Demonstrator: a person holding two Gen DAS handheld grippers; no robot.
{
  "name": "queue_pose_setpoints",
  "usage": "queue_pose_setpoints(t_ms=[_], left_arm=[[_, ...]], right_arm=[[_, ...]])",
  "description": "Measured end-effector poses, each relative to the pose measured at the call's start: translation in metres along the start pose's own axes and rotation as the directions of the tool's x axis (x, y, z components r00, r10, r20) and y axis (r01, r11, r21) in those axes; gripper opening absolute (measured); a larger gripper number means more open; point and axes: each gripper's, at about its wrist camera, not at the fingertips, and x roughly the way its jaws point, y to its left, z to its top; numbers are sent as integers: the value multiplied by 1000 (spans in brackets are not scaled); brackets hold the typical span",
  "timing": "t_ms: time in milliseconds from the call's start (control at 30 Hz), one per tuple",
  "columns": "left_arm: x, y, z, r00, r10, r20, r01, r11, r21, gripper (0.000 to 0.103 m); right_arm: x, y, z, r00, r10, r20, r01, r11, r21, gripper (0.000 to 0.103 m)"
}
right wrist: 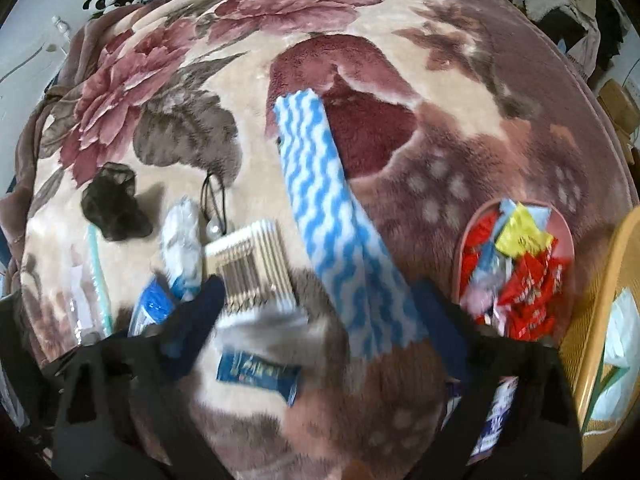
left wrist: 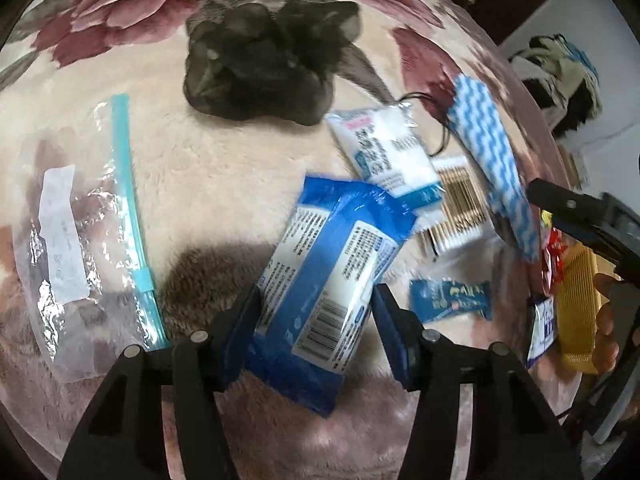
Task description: Organize soft objects
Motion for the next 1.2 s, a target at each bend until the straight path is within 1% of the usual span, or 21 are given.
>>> queue_pose_setpoints(t_ms=[33,133,167,200,233,267,367,467,533,600,633,667,700,733,767,800,833,867,900,1067,1200], left_arm=[[-2,6,0,1000,-8,1,8,1000,-7,59],[2,6,2,1000,-19,0,19,1000,-19,62],[4,6,2,1000,-18,-3,18,1000,-19,64],[4,6,3,1000,-16,-6,16,1000,-21,65],[6,5,4,1000,-17,-12,17,1000,-27,65],[7,6,5,1000,-21,-18,20,999,-31,66],[7,7,7,1000,-22,-22,21,999,-31,68],[13,5,10,999,-22,-31,21,999,-28,68],[17,4,10,999,-13,-42,12,1000,-25,68],[19,1,10,999,4,-50,-5,1000,-14,68],[19,0,9,999,11,-48,-11,1000,-6,68],[18,-1,7,999,19,-46,-18,1000,6,68],[18,-2,6,999,23,-46,-22,1000,14,68],[18,-3,6,998,27,-48,-26,999,24,65],[19,-3,5,998,32,-51,-31,999,31,60],[19,-2,5,998,33,-52,-31,999,31,58],[19,-5,6,998,29,-49,-28,999,30,54],[18,-7,6,998,30,-46,-29,999,32,51],[15,-7,7,999,34,-42,-32,999,36,50],[0,-12,2,999,27,-18,-26,999,35,49],[-21,-21,-5,1000,25,9,-25,998,54,48]], right_arm=[[4,1,2,1000,-8,-6,8,1000,-10,75],[16,2,6,999,-23,-23,22,999,-27,66],[21,2,7,999,-29,-30,28,999,-31,50],[23,2,7,999,-33,-39,31,999,-39,39],[25,1,5,998,-38,-45,36,998,-48,19],[24,0,1,999,-33,-40,31,998,-51,13],[12,-3,-12,1000,-7,-24,6,999,-53,12],[6,-5,-25,999,11,-39,-13,999,-52,13],[8,-6,-28,999,-3,-45,1,999,-50,14],[12,-3,-25,998,-26,-51,23,998,-56,17],[15,-2,-23,998,-31,-50,28,998,-61,27],[17,0,-21,999,-30,-44,27,997,-69,41],[20,2,-19,999,-27,-38,24,997,-76,48],[22,3,-19,999,-21,-34,19,997,-78,50],[23,4,-18,999,-18,-32,15,997,-79,50],[25,3,-17,999,-15,-34,12,997,-78,48],[25,3,-18,999,-15,-35,12,997,-73,39],[24,3,-19,999,-20,-35,18,997,-74,15],[23,4,-20,999,-26,-37,23,996,-83,9],[0,2,-31,1000,-6,13,7,996,-89,8],[-29,0,-41,998,16,56,-11,997,-81,8]])
